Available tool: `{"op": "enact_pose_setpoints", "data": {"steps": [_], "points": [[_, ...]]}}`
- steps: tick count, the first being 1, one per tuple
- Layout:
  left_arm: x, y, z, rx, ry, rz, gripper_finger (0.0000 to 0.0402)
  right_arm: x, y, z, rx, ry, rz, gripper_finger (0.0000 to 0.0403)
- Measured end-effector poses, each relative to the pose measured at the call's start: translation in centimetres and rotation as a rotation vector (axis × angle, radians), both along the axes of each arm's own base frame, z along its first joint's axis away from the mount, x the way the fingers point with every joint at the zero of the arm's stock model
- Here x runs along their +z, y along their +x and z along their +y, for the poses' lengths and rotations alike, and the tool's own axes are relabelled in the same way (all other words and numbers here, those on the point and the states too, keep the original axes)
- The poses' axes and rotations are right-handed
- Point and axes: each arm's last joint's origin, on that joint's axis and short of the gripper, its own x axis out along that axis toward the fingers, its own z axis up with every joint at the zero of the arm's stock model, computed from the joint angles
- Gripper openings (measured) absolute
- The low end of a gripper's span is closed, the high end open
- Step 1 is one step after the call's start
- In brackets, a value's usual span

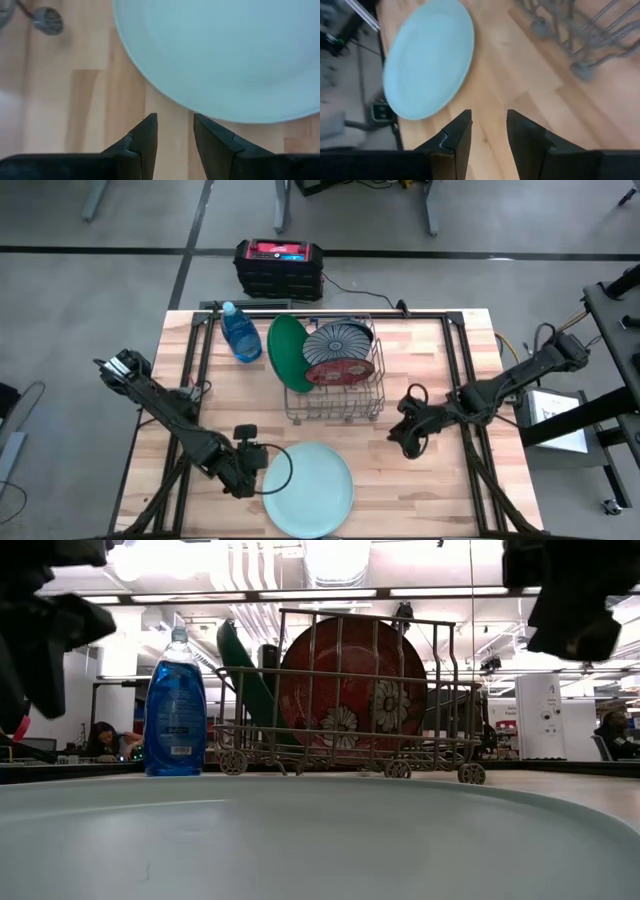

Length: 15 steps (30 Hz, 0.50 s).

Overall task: Sort dishes
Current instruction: Put the white plate into the gray dishwasher rack

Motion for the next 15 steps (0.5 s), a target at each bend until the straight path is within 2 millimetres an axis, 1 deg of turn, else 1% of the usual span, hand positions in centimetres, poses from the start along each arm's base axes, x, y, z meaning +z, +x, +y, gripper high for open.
{"op": "enact_pose_setpoints", "data": {"steps": [3,7,12,15], "points": [[-0.9,-0.1,0.0,-0.001,-0.033,-0.035,0.0116,-1.6,-0.4,0.5,-0.034,0.062,-0.052,0.0124],[-2.0,-0.2,0.1,0.013,-0.06,-0.072,0.0116,-2.8,-1.0,1.2,-0.067,0.109,-0.111,0.014],[-3.1,-0.5,0.4,0.04,-0.091,-0.114,0.0116,-3.5,-1.7,1.7,-0.079,0.115,-0.098,0.0163],[-3.4,-0.4,0.4,0.046,-0.113,-0.134,0.0116,-4.3,-1.5,2.2,-0.083,0.107,-0.064,0.0173]]}}
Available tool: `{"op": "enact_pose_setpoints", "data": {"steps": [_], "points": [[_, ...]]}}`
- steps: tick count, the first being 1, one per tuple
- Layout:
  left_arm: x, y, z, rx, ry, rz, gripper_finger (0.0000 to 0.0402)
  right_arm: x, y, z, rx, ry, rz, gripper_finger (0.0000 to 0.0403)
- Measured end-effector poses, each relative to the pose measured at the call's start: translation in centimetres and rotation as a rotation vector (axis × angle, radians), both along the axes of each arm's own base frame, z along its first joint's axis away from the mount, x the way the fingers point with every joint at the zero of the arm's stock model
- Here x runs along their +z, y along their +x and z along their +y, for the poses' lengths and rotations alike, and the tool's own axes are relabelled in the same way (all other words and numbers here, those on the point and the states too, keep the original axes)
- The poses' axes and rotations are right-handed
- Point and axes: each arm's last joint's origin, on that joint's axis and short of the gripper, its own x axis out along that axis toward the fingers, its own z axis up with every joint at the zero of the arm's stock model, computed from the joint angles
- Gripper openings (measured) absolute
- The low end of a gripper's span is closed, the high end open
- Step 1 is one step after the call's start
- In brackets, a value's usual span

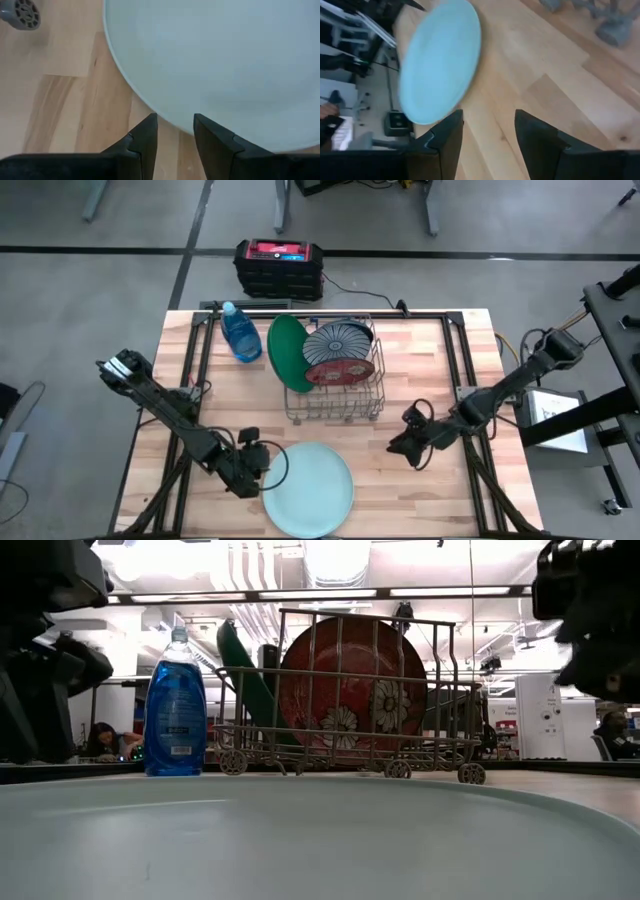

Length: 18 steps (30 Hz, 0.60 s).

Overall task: Sort dishes
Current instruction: Put the white plate into the gray dishwasher rack

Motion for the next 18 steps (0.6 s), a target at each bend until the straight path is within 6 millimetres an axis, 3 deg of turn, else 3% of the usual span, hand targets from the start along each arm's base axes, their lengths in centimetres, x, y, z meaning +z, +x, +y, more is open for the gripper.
{"op": "enact_pose_setpoints", "data": {"steps": [5,18], "points": [[-0.3,-0.1,0.1,0.004,-0.015,-0.014,0.0116,-1.8,1.6,1.3,0.009,-0.025,0.063,0.0176],[-0.5,-0.1,0.1,0.013,-0.03,-0.023,0.0116,-4.7,8.5,6.1,0.019,-0.028,0.109,0.0179]]}}
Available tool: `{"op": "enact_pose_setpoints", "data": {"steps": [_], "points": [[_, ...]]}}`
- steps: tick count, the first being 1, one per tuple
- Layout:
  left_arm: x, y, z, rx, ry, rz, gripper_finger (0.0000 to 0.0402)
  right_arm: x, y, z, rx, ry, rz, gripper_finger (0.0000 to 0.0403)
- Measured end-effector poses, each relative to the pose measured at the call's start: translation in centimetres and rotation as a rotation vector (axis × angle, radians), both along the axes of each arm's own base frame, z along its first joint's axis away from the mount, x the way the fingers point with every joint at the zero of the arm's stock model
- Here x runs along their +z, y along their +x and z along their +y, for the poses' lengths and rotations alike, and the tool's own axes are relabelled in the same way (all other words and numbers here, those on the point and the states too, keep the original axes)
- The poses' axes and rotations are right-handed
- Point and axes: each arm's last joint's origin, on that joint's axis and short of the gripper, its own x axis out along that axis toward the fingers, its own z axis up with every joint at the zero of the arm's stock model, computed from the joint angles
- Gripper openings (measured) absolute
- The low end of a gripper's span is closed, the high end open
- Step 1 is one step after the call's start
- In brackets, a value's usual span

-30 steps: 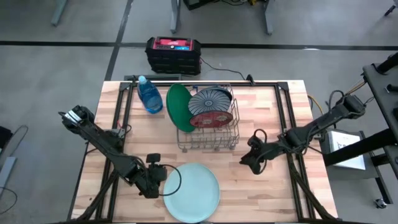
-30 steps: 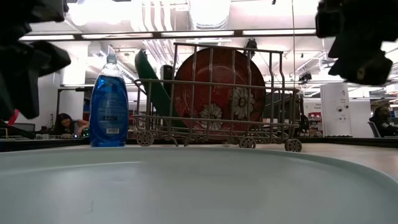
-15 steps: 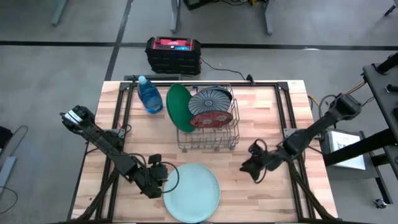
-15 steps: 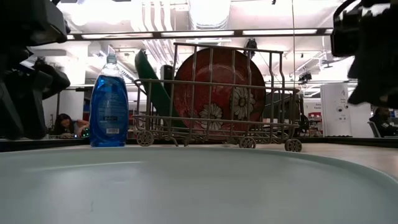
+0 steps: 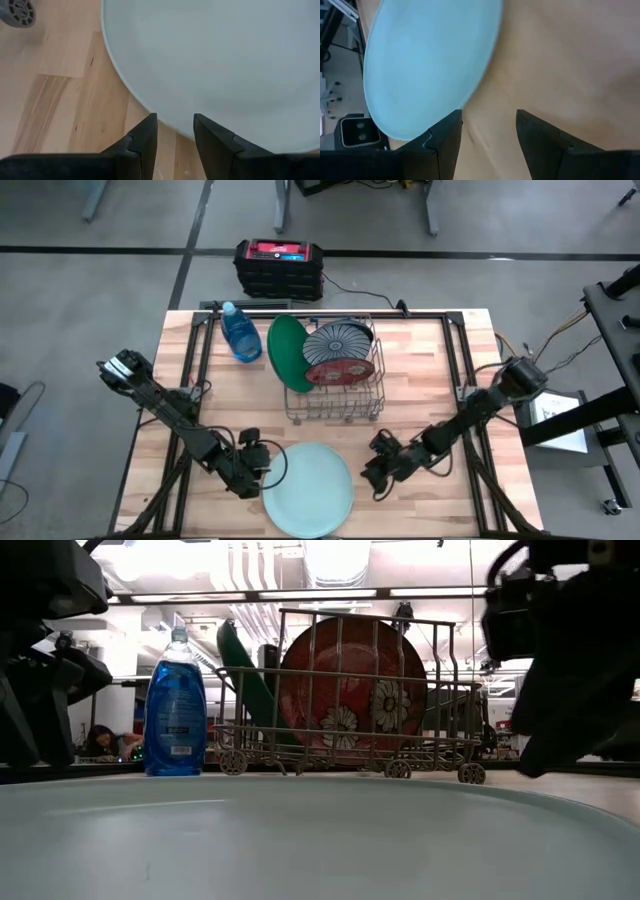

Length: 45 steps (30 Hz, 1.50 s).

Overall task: Sort dishes
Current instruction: Put the white plate into the gray dishwasher rack

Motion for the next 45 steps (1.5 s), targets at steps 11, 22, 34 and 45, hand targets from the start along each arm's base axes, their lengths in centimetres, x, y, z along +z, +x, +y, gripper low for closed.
{"op": "enact_pose_setpoints", "data": {"steps": [11,22,34,45], "points": [[-0.5,-0.7,-0.2,-0.025,0.006,0.008,0.0116,-1.7,2.3,0.7,-0.045,0.06,0.038,0.0179],[-2.6,-0.7,-1.3,-0.038,-0.063,-0.079,0.0116,-2.6,2.9,0.9,-0.081,0.097,0.002,0.0179],[-4.5,2.2,-3.9,-0.044,0.049,-0.098,0.0116,-2.7,4.0,1.0,-0.069,0.019,-0.074,0.0131],[-3.0,1.3,-4.8,-0.081,0.132,-0.189,0.0116,-0.3,3.5,1.0,-0.087,-0.06,-0.137,0.0008]]}}
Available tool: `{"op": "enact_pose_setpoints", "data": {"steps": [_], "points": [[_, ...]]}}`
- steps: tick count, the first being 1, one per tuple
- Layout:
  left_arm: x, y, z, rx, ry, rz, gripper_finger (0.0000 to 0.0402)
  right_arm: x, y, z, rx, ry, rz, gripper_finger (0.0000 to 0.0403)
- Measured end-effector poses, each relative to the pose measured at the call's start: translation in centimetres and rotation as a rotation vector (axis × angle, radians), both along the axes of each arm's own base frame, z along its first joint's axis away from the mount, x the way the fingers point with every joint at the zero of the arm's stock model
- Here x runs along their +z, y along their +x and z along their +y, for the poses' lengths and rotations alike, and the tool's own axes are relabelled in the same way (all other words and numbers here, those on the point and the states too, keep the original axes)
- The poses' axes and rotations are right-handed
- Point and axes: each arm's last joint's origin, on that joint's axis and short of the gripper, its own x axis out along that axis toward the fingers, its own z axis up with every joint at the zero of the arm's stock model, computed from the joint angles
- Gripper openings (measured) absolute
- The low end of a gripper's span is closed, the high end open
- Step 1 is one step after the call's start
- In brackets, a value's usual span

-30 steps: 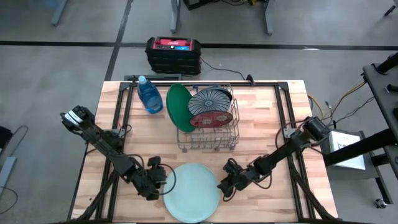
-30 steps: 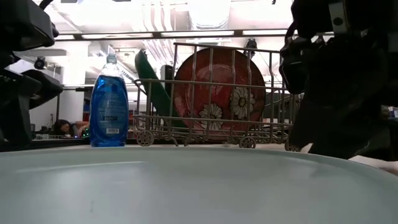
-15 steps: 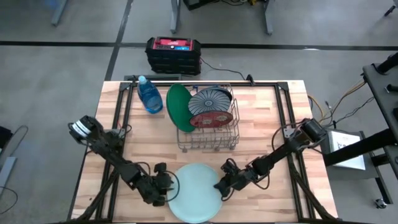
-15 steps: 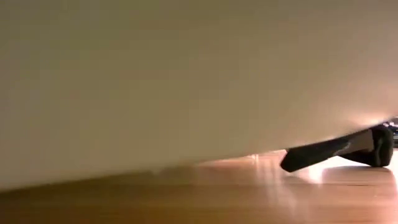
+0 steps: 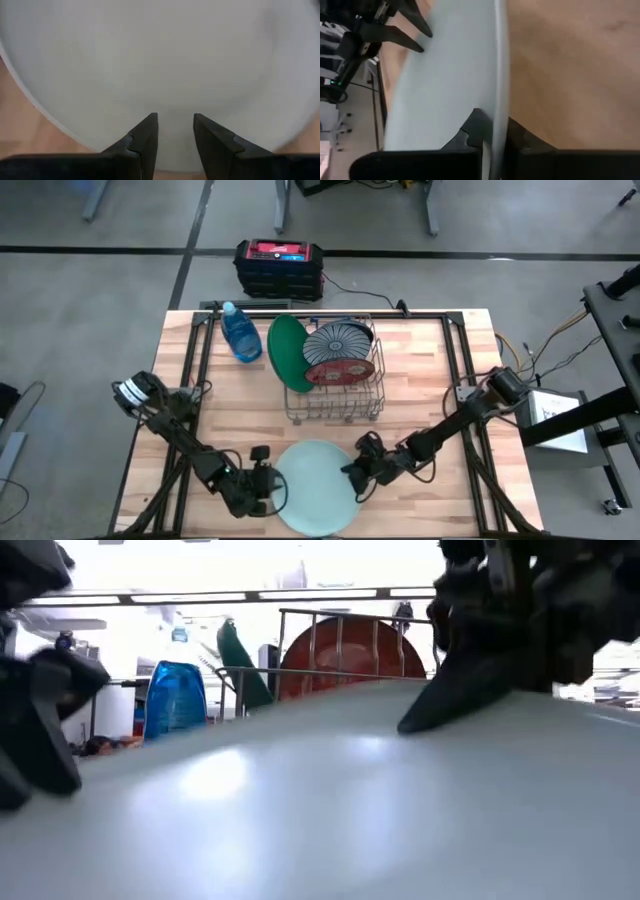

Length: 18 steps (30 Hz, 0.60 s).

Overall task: Sort dishes
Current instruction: Put the white plate into the gray dishwasher rack

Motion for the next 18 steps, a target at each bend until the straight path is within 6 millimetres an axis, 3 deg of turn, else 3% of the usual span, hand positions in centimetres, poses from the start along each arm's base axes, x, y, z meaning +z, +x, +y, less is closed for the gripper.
{"op": "enact_pose_setpoints", "data": {"steps": [6,18], "points": [[2.2,-1.1,-0.1,-0.013,0.074,-0.079,0.0116,4.1,-2.0,-0.1,0.019,-0.088,-0.031,0.0002],[4.4,-1.9,0.7,0.027,0.176,-0.17,0.0116,13.6,-8.4,-1.5,-0.086,-0.395,-0.1,0.0]]}}
